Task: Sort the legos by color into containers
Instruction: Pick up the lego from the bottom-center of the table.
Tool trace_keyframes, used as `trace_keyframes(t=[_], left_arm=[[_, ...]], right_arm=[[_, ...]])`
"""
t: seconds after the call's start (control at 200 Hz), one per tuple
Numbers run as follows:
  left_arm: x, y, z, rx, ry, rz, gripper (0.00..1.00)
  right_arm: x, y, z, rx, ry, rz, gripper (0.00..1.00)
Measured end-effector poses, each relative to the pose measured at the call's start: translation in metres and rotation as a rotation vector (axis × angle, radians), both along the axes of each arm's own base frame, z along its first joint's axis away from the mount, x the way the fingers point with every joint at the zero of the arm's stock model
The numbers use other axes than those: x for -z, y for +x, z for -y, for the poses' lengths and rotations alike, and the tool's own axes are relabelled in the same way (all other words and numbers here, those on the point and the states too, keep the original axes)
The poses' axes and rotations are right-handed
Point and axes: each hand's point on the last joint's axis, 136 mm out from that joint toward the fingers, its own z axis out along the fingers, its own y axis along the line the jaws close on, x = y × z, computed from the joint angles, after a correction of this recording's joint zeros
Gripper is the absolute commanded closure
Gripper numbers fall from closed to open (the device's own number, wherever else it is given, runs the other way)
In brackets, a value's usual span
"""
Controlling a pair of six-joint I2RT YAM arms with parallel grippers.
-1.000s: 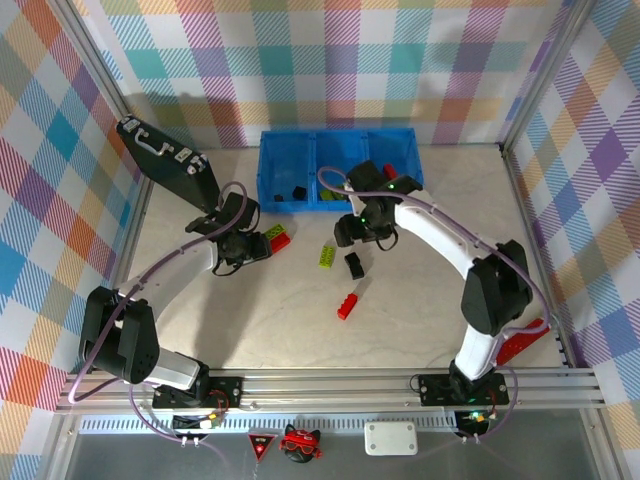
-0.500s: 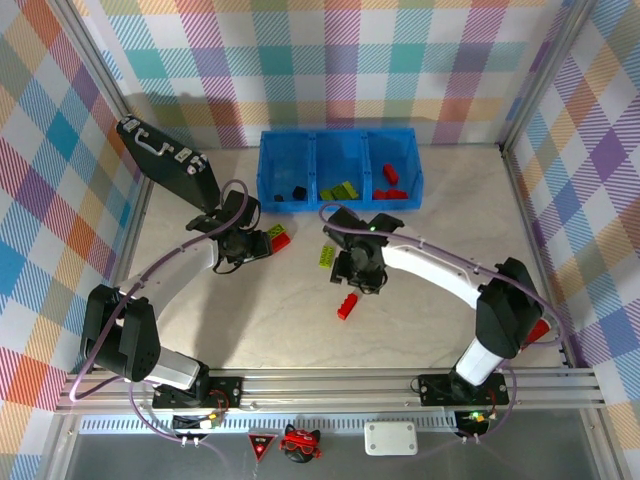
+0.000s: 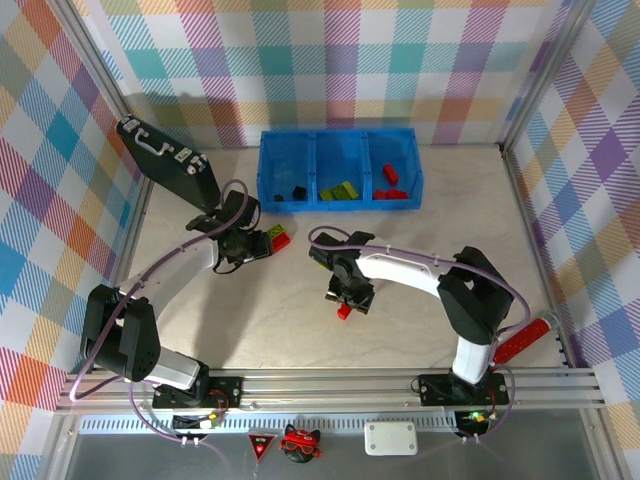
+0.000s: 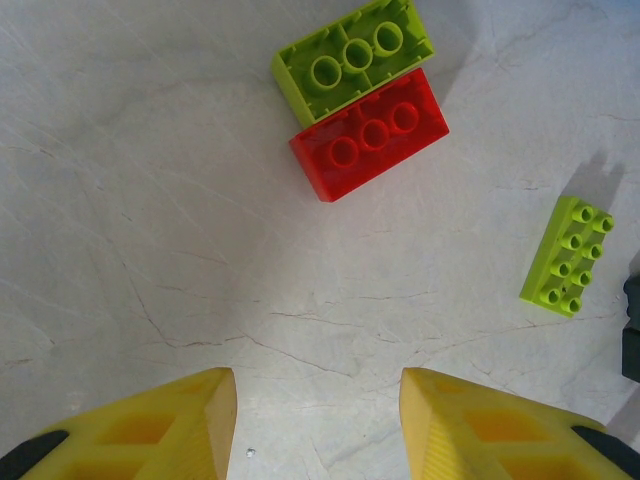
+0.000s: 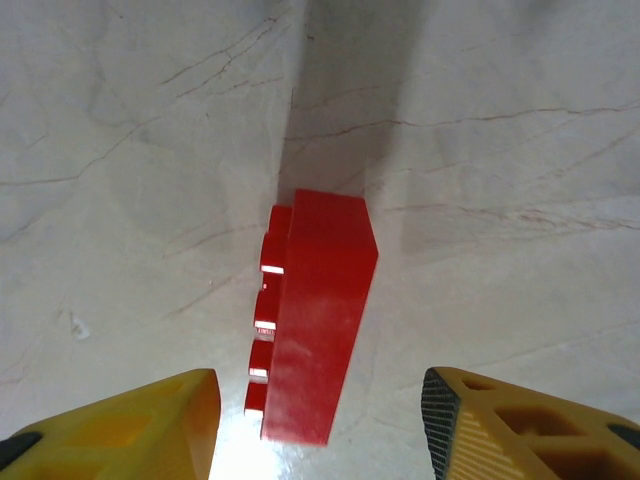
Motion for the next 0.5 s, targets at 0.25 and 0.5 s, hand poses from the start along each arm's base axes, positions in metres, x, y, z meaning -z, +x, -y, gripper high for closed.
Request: trace_keyframes(t=[0.25, 0.5], left_arm=[[0.000, 0.000, 0.000, 0.000, 0.000, 0.000, 0.53], [0.000, 0.000, 0.000, 0.000, 0.000, 0.000, 0.53]], right_arm=[[0.021, 0.004, -0.006, 0.002, -0.017, -0.017, 0.51], [0.025, 0.006, -0.012, -0.003, 0.002, -0.018, 0.62]])
